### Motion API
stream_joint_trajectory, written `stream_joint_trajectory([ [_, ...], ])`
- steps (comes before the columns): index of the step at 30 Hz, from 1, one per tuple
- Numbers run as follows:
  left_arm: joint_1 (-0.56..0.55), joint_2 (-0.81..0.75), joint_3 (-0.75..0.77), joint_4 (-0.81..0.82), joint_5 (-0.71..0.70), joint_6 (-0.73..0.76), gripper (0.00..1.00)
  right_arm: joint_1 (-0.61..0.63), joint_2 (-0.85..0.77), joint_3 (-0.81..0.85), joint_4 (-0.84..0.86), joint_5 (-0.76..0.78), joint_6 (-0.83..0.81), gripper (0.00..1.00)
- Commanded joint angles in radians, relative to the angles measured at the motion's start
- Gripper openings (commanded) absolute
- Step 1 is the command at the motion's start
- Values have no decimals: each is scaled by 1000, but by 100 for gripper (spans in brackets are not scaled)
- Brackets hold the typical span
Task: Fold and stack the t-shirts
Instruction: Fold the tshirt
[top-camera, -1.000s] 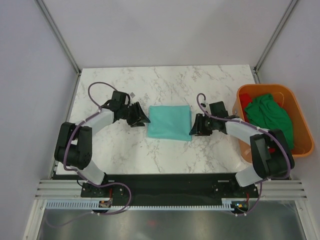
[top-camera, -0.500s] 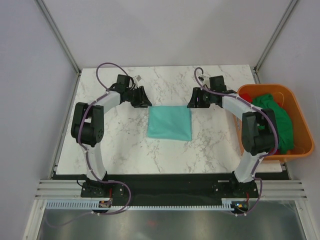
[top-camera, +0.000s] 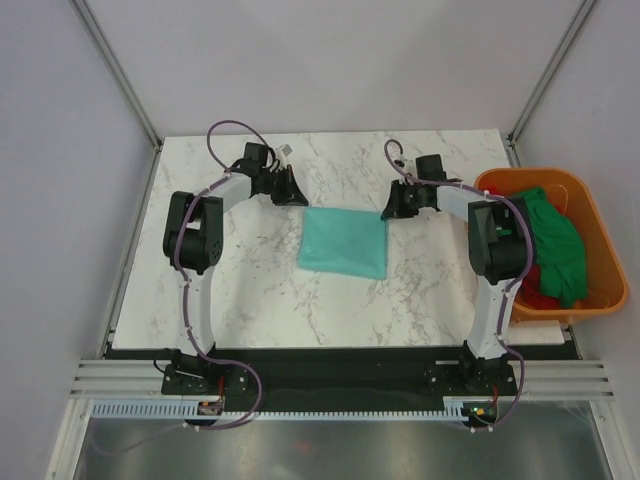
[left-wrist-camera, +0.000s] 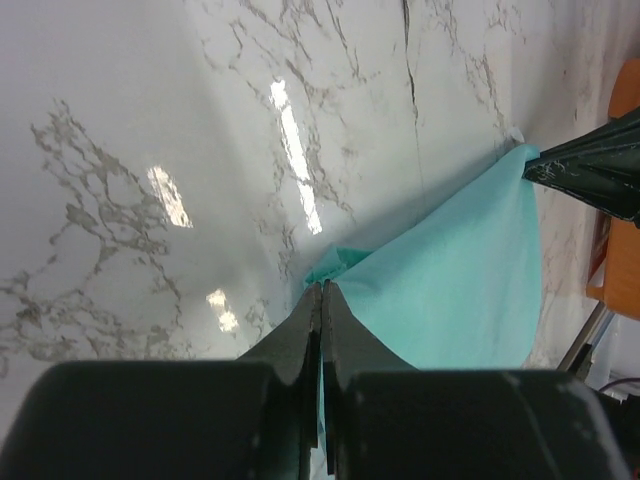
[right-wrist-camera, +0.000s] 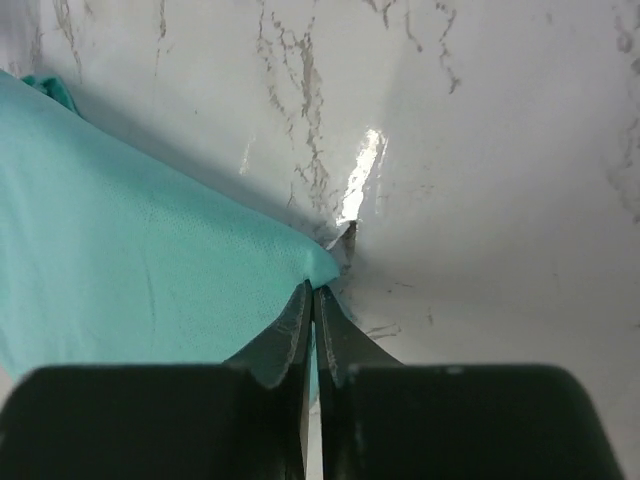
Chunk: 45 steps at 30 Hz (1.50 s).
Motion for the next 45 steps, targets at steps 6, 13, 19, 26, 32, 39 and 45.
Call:
stream_joint_trajectory([
  [6,4,71,115,13,34,-91,11,-29,14,-30,131,-32,24,6],
  [13,45,-6,121,13,95,-154,44,-32,-117,-10,126,-27,96,56],
  [19,56,-90,42,13,69,-143,46,-31,-196,-84,82,-18,132,68],
  [26,27,-245,-147,13,31,-203,42,-31,-210,-196,94,-7,123,68],
  [32,-108,-406,-359,15,-99,-211,42,-31,-130,-190,134,-50,123,66],
  [39,-246,-457,-515,32,-290,-237,47,-31,-93,-248,209,-32,145,33],
  [45,-249,-423,-563,49,-350,-244,47,-58,-69,-314,318,-47,182,6],
])
